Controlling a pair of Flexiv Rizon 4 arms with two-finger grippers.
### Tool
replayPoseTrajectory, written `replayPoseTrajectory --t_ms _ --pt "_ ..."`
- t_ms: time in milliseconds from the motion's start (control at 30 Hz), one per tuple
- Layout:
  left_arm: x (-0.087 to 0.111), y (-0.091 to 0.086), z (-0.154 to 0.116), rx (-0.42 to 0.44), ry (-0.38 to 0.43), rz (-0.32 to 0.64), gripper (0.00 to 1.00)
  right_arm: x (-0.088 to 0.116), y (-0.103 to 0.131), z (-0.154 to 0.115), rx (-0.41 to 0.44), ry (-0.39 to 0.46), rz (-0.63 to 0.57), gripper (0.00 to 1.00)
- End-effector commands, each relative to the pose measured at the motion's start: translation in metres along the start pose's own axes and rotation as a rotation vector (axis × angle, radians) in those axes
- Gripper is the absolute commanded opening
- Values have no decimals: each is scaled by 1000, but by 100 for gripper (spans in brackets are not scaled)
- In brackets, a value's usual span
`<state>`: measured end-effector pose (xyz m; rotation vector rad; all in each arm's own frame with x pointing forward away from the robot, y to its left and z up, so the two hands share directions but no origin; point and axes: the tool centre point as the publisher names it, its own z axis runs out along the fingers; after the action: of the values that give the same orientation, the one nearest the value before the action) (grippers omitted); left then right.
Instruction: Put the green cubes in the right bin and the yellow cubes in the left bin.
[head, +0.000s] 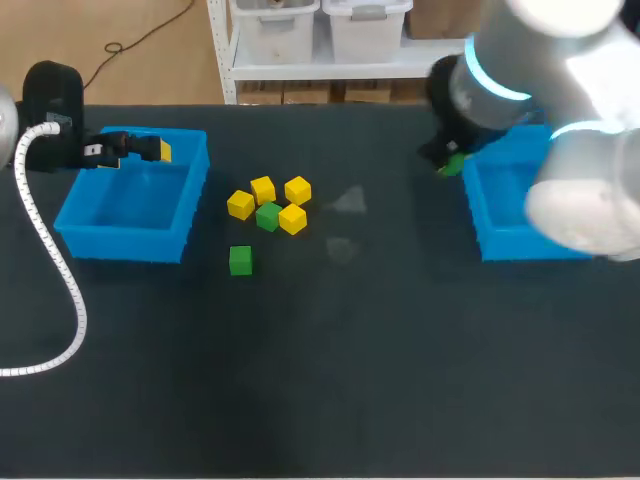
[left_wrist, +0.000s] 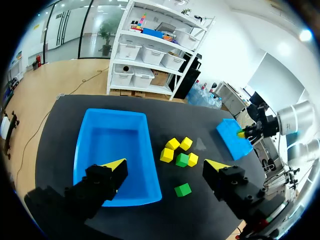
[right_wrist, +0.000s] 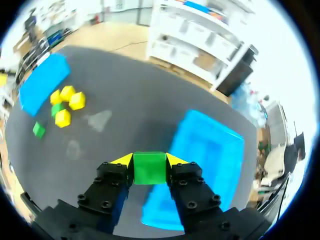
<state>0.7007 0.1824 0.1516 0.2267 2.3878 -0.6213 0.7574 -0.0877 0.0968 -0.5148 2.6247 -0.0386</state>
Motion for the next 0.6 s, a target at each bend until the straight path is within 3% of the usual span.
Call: replayPoseTrajectory --t_ms 33,267,467,500,533,600 --pt "1 2 0 10 -7 2 100 15 -50 -34 61 -183 163 0" --pt "1 2 0 10 -7 2 100 40 -110 -18 148 -126 335 0" --pt "1 2 0 10 -7 2 100 53 -116 -7 142 -81 358 0" --pt "1 2 0 10 -7 2 100 54 -114 -7 141 -81 355 44" --pt "1 2 0 10 -7 2 100 54 -112 -8 136 -82 352 100" --pt "1 2 0 10 -7 2 100 52 -109 -8 133 -84 348 100"
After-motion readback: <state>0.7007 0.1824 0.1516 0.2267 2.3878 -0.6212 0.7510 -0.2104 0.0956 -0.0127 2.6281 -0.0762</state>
